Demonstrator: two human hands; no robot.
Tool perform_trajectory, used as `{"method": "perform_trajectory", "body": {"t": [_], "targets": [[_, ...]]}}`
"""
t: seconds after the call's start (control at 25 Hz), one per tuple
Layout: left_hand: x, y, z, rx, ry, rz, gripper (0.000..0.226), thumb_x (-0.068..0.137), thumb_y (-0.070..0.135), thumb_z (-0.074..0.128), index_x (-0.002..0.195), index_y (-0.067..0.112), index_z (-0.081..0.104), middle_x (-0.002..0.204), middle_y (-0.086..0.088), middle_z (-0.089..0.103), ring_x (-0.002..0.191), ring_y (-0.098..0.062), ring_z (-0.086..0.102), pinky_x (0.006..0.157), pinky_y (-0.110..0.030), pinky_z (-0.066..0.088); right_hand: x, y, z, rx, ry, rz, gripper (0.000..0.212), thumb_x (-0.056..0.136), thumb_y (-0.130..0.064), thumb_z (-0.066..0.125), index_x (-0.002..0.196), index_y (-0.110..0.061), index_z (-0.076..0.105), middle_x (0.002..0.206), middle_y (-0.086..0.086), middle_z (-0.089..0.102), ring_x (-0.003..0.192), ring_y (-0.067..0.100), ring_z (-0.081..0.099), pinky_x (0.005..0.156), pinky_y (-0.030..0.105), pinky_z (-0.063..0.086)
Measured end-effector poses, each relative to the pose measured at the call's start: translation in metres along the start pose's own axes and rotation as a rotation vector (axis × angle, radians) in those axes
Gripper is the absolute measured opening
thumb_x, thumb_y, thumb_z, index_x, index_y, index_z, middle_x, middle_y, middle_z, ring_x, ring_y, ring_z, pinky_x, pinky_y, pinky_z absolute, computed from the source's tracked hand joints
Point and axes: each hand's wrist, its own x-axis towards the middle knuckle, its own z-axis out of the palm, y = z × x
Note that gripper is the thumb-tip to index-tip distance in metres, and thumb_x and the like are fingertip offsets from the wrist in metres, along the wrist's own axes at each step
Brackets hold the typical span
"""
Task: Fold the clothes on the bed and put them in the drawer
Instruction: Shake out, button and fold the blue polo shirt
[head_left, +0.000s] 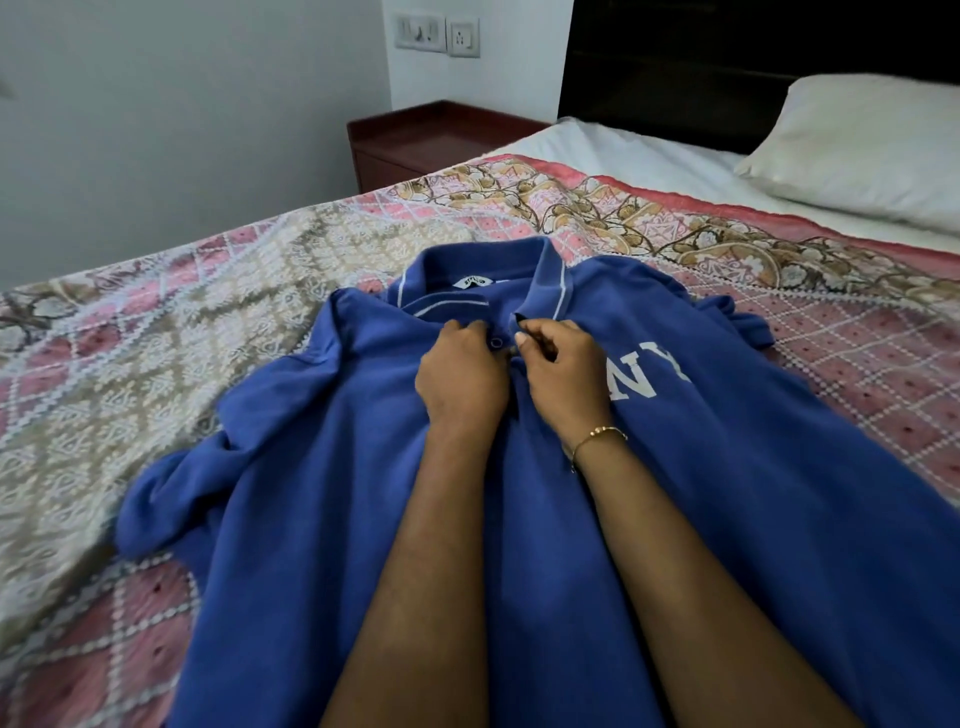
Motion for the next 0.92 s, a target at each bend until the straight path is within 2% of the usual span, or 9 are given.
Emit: {"method": "perform_trajectory", "body": {"t": [0.16, 0.32, 0.48, 0.68, 0.92], "targets": [[-0.002, 0.004, 0.002, 0.025, 0.077, 0.005, 0.024, 0.097, 0.021, 0.042, 0.108, 0.011, 0.061, 0.112, -0.010, 0.056, 0.099, -0.032, 0.056, 0.064, -0.032, 0.031, 0.000, 0.004, 0.000, -0.012, 0.009, 0.000, 0.022, 0.090, -0.008, 0.057, 0.107, 0.001, 0.067, 0.103, 0.019, 0.064, 0.095, 0.029, 0.060, 0.078, 0.026, 0.042], [-0.006, 0.004, 0.004, 0.009, 0.107, 0.041, 0.024, 0.097, 0.013, 0.039, 0.107, 0.006, 0.060, 0.113, -0.013, 0.054, 0.106, -0.030, 0.049, 0.065, -0.031, 0.030, -0.002, 0.005, -0.002, -0.010, 0.021, 0.017, 0.022, 0.091, -0.011, 0.056, 0.109, -0.002, 0.067, 0.102, 0.017, 0.063, 0.094, 0.027, 0.060, 0.077, 0.023, 0.042], [-0.008, 0.005, 0.002, -0.050, 0.165, 0.009, 0.022, 0.095, 0.010, 0.040, 0.098, 0.005, 0.061, 0.108, -0.011, 0.054, 0.103, -0.027, 0.047, 0.062, -0.031, 0.028, -0.004, 0.002, -0.003, 0.007, 0.028, 0.026, 0.023, 0.092, -0.011, 0.055, 0.109, -0.002, 0.066, 0.101, 0.017, 0.062, 0.094, 0.027, 0.059, 0.080, 0.027, 0.044], [-0.002, 0.006, 0.003, 0.041, 0.075, 0.007, 0.025, 0.098, 0.017, 0.042, 0.110, 0.010, 0.062, 0.118, -0.009, 0.054, 0.113, -0.027, 0.045, 0.066, -0.030, 0.031, -0.002, 0.002, -0.003, 0.005, 0.030, 0.032, 0.023, 0.092, -0.012, 0.055, 0.109, -0.003, 0.066, 0.102, 0.015, 0.062, 0.094, 0.025, 0.059, 0.074, 0.020, 0.040], [0.006, 0.008, -0.001, 0.075, 0.017, 0.018, 0.024, 0.097, 0.017, 0.044, 0.111, 0.003, 0.057, 0.120, -0.016, 0.055, 0.115, -0.032, 0.048, 0.072, -0.031, 0.034, -0.004, 0.001, -0.003, 0.026, 0.038, 0.025, 0.022, 0.092, -0.011, 0.055, 0.109, -0.002, 0.067, 0.101, 0.016, 0.062, 0.094, 0.025, 0.059, 0.075, 0.020, 0.041]]}}
